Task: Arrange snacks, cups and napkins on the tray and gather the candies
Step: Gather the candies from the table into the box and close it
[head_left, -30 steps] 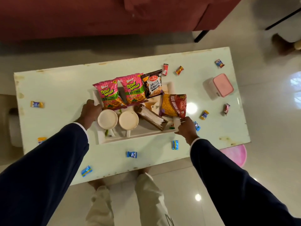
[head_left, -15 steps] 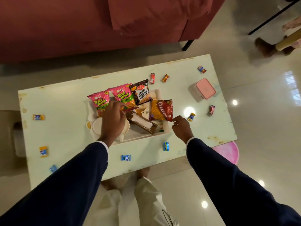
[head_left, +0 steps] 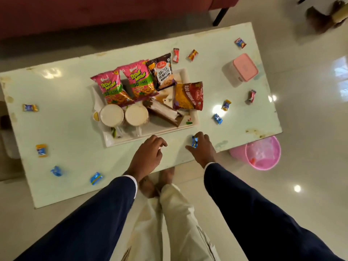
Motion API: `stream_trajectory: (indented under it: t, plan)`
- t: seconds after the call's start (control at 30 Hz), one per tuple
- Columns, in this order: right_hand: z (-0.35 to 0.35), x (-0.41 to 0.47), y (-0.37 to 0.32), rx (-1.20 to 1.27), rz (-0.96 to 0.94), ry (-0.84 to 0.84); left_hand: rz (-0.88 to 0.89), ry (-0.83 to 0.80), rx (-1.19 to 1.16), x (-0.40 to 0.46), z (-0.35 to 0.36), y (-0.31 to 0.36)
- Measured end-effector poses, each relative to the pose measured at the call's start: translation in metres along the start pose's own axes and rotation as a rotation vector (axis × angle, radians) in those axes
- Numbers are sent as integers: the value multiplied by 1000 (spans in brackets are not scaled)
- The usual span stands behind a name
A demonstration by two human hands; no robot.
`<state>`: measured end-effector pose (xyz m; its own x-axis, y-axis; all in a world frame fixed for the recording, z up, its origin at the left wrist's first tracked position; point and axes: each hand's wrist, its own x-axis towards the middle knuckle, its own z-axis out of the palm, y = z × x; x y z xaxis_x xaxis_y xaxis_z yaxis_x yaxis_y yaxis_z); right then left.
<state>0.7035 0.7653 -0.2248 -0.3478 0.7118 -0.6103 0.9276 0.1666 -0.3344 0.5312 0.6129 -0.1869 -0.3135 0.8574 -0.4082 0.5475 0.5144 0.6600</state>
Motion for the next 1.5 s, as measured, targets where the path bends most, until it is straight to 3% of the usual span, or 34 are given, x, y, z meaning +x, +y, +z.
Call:
stream_trajectory:
  t: [0.17, 0.3, 0.5, 0.73, 0.97, 1.2, 1.3, 1.4, 1.5]
  plan:
    - [13, 7, -2, -16, -45, 101, -129, 16, 136, -17, 1, -31]
    - [5, 9, 3, 0, -95, 24, -102, 29, 211, -23, 6, -37]
    - [-48, 6, 13, -26, -149, -22, -12, 68, 54, -4, 7, 11]
    - [-161, 76, 36, -43, -209, 236, 113, 156, -30, 90, 11, 91]
    - [-238, 199, 56, -145, -201, 493, 31, 227, -242, 206, 37, 157]
    - [-250, 262, 55, -175, -169, 155, -132, 236, -401, 263, 56, 193]
    - [-252, 263, 54, -108, -200, 163, -201, 212, -471, 270, 58, 196]
    - [-256, 246, 45, 225, -213, 104, -336, 218, -716, 275, 55, 199]
    - [-255, 208, 41, 578, -203, -193, -405, 238, -993, 270, 49, 206]
